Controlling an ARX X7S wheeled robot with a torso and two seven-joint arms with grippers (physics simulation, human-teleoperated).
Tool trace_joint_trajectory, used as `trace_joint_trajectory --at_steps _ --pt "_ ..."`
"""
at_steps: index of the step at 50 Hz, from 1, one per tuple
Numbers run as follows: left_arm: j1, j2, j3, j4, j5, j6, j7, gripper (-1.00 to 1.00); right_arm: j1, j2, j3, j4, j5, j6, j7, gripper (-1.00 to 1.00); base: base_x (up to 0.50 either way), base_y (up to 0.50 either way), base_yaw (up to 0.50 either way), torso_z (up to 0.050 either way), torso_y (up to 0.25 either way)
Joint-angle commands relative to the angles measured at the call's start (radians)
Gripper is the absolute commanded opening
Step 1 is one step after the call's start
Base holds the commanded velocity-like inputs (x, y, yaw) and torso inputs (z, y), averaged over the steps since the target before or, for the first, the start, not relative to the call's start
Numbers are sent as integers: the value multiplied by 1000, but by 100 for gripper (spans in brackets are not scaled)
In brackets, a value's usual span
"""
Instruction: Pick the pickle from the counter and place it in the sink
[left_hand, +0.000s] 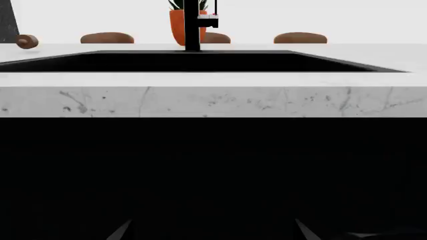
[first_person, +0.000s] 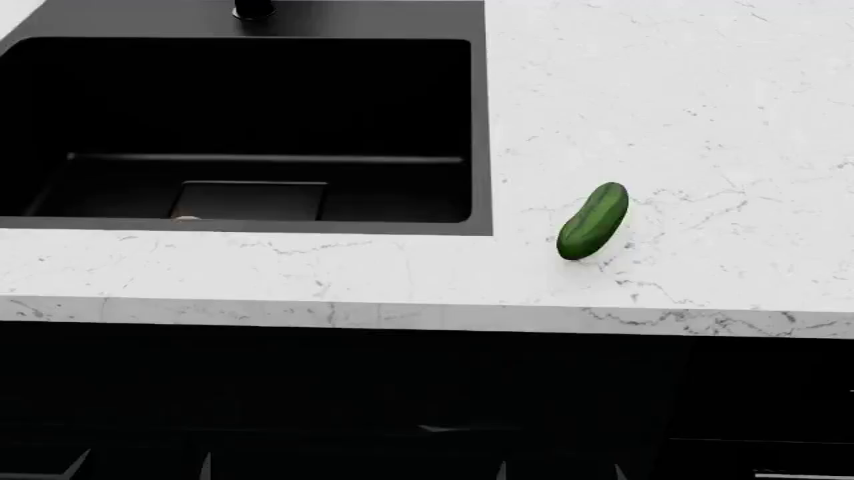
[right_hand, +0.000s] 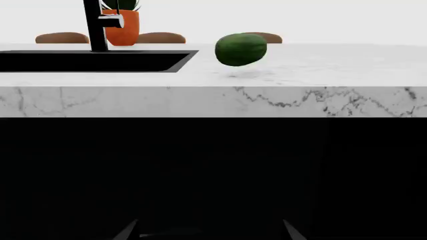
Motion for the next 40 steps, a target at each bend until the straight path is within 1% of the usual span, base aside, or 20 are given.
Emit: trace_joint_trajectory --at_steps 1,10,30,40 --pt "2 -16 18 7 -16 -4 -18 100 0 74 -90 9 74 -13 89 100 0 0 0 0 0" --pt "-21 -39 46 -42 -45 21 -64 100 21 83 -104 27 86 -11 95 100 0 0 0 0 0" --pt "-25 -76 86 -39 -52 9 -115 100 22 103 -130 7 107 -7 124 100 0 0 0 0 0" --pt "-2 -97 91 87 -60 -50 -140 100 -2 125 -151 -139 108 47 141 100 0 0 0 0 0"
